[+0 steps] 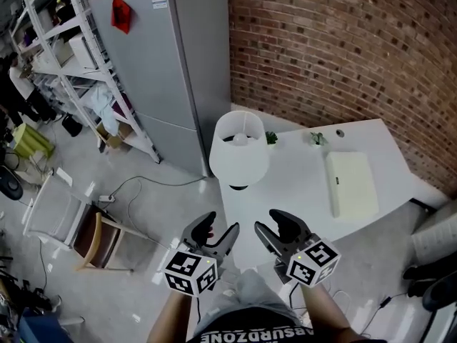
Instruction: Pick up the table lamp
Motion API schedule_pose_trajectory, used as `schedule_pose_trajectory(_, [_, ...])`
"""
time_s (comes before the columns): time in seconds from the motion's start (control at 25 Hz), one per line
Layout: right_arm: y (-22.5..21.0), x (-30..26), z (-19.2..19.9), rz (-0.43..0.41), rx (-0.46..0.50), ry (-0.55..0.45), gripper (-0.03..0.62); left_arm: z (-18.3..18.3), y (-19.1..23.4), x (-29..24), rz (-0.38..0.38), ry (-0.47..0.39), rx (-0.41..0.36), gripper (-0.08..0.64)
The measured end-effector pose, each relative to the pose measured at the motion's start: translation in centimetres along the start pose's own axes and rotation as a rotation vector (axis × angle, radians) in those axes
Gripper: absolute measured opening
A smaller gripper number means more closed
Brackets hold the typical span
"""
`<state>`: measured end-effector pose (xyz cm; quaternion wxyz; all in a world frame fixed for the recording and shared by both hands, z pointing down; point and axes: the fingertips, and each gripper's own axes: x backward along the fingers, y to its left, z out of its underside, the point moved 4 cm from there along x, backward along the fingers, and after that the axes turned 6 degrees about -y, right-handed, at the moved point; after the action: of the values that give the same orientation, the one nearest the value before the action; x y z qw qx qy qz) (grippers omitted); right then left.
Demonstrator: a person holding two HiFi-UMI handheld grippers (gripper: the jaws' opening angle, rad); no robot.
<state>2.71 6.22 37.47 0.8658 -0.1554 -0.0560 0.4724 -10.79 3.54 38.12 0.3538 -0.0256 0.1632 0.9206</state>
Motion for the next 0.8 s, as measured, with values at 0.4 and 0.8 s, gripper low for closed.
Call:
schedule_pose_trajectory(0.4, [-5.0,-3.1,-1.0,-0.030,-0.053,0.006,0.199,-0.2,3.9,-4.5,-0.010,0.024,0.158,0.258])
schedule_pose_trajectory(0.8, [-9.4,-5.9,-1.1,-0.053,-0.095,0.047,0.222,-0.9,7.2,-7.7,-0.085,0.043,0.162,0.258])
